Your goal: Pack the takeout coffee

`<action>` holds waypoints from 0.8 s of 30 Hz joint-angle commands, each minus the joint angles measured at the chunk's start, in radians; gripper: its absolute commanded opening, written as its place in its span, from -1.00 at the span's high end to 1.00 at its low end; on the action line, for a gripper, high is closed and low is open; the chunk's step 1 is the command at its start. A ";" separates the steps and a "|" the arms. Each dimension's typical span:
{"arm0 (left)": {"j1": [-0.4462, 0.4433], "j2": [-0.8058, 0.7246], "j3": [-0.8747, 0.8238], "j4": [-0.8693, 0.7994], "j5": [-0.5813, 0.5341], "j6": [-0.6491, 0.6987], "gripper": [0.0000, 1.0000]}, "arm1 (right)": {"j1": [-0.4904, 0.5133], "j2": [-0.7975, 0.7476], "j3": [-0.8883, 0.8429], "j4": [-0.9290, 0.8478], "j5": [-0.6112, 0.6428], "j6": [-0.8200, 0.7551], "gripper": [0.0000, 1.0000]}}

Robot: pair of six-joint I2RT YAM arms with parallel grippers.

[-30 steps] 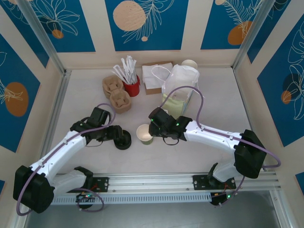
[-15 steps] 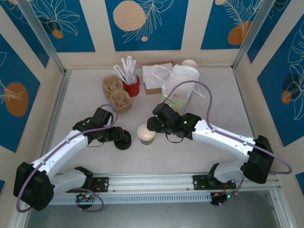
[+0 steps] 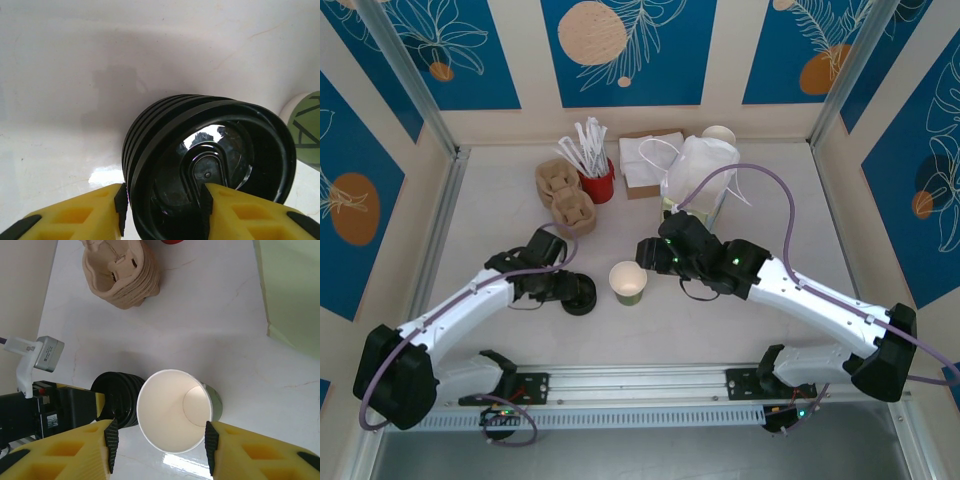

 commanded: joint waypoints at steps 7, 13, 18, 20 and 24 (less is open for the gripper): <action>-0.019 0.032 -0.003 0.001 -0.027 -0.005 0.38 | 0.002 -0.011 -0.003 -0.013 0.027 0.028 -0.03; -0.021 0.025 -0.007 -0.007 -0.040 -0.009 0.51 | 0.001 -0.014 -0.010 -0.004 0.021 0.037 -0.03; -0.021 0.003 0.007 -0.027 -0.045 -0.011 0.61 | 0.003 -0.010 0.001 0.001 0.006 0.035 -0.02; -0.020 -0.007 0.018 -0.043 -0.054 -0.010 0.62 | 0.002 -0.010 0.005 0.004 -0.002 0.035 -0.02; -0.022 -0.030 0.030 -0.068 -0.070 -0.012 0.67 | 0.002 -0.010 0.005 0.014 -0.012 0.039 -0.02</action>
